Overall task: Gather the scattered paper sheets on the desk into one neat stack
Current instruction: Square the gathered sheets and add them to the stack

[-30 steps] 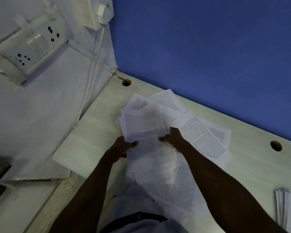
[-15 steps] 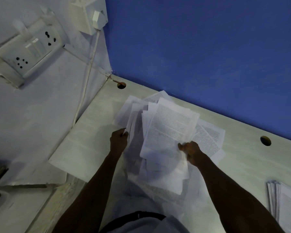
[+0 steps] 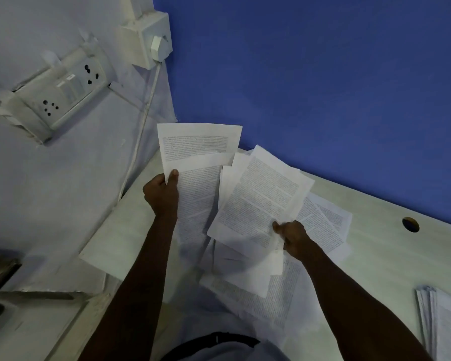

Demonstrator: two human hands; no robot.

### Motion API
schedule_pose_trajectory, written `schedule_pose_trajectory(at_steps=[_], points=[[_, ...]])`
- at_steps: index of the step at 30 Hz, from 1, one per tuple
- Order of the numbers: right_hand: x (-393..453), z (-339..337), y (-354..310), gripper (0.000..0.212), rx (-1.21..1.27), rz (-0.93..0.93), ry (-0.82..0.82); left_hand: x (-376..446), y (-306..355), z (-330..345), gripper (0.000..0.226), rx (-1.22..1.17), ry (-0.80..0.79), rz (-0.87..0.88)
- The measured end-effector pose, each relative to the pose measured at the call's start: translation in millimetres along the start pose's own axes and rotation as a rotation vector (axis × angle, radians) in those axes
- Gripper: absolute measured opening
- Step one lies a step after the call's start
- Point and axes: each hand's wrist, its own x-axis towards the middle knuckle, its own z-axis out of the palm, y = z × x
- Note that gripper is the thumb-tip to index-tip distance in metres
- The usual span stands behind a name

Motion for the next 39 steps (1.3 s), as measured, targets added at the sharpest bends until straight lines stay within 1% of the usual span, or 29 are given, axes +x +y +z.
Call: schedule_pose_trajectory(at_steps=[1, 3, 6, 8, 10, 11, 12, 13, 15, 17, 19, 20, 23, 24, 26, 27, 28, 29, 30, 31, 33, 34, 35, 37, 39], points=[[-4, 3, -6, 0.037, 0.055, -0.006, -0.055, 0, 0, -2, 0.037, -0.004, 0.001, -0.006], [-9, 11, -19, 0.041, 0.085, -0.046, -0.142, 1, 0, -3, 0.042, 0.015, -0.027, 0.001], [-17, 30, -33, 0.05, 0.103, -0.133, -0.292, 0, 1, -2, 0.043, 0.029, -0.199, -0.004], [-24, 44, -39, 0.054, 0.113, -0.176, -0.412, -2, 5, -1, 0.044, 0.036, -0.276, -0.004], [-32, 58, -44, 0.054, 0.107, -0.184, -0.512, -2, 11, -4, 0.039, 0.043, -0.294, 0.006], [-34, 63, -46, 0.053, 0.096, -0.192, -0.534, -1, 17, -9, 0.03, 0.032, -0.3, 0.009], [-37, 68, -49, 0.052, 0.08, -0.208, -0.544, 0, 23, -15, 0.021, -0.015, -0.299, 0.0], [-37, 73, -51, 0.052, 0.068, -0.224, -0.547, 3, 29, -21, 0.018, -0.093, -0.295, -0.011], [-39, 83, -57, 0.056, 0.016, -0.255, -0.534, 14, 37, -32, 0.02, -0.209, -0.281, -0.027], [-43, 94, -67, 0.058, -0.029, -0.267, -0.506, 24, 44, -40, 0.021, -0.187, -0.268, -0.029], [-45, 103, -76, 0.049, -0.019, -0.269, -0.502, 31, 43, -45, 0.032, -0.154, -0.27, -0.023], [-48, 107, -79, 0.046, -0.001, -0.261, -0.516, 31, 43, -47, 0.034, -0.148, -0.281, -0.018], [-50, 112, -82, 0.042, 0.05, -0.215, -0.554, 22, 44, -49, 0.012, -0.14, -0.347, -0.007], [-49, 112, -81, 0.041, 0.037, -0.209, -0.545, 20, 43, -49, 0.013, -0.138, -0.354, -0.019], [-46, 108, -76, 0.044, 0.01, -0.229, -0.487, 20, 41, -47, 0.022, -0.113, -0.356, -0.077], [-44, 105, -74, 0.049, 0.022, -0.238, -0.435, 21, 42, -48, 0.027, -0.148, -0.392, -0.156], [-42, 101, -72, 0.054, 0.049, -0.238, -0.376, 19, 46, -48, 0.037, -0.23, -0.471, -0.273], [-41, 97, -70, 0.056, 0.083, -0.231, -0.328, 17, 49, -46, 0.052, -0.307, -0.565, -0.395], [-41, 93, -69, 0.054, 0.101, -0.224, -0.303, 13, 53, -44, 0.069, -0.32, -0.641, -0.455], [-42, 89, -68, 0.052, 0.083, -0.225, -0.283, 7, 56, -42, 0.077, -0.234, -0.693, -0.412], [-46, 81, -67, 0.053, -0.016, -0.239, -0.288, -5, 58, -35, 0.063, -0.054, -0.77, -0.216], [-50, 77, -67, 0.056, -0.031, -0.243, -0.328, -8, 56, -32, 0.058, -0.022, -0.845, -0.136], [-53, 71, -67, 0.057, -0.017, -0.239, -0.377, -11, 53, -28, 0.059, -0.04, -0.938, -0.087], [-58, 53, -68, 0.055, 0.044, -0.232, -0.452, -14, 47, -21, 0.063, -0.1, -1.085, -0.087], [-63, 32, -68, 0.055, 0.101, -0.225, -0.499, -19, 46, -12, 0.066, -0.127, -1.176, -0.127]])
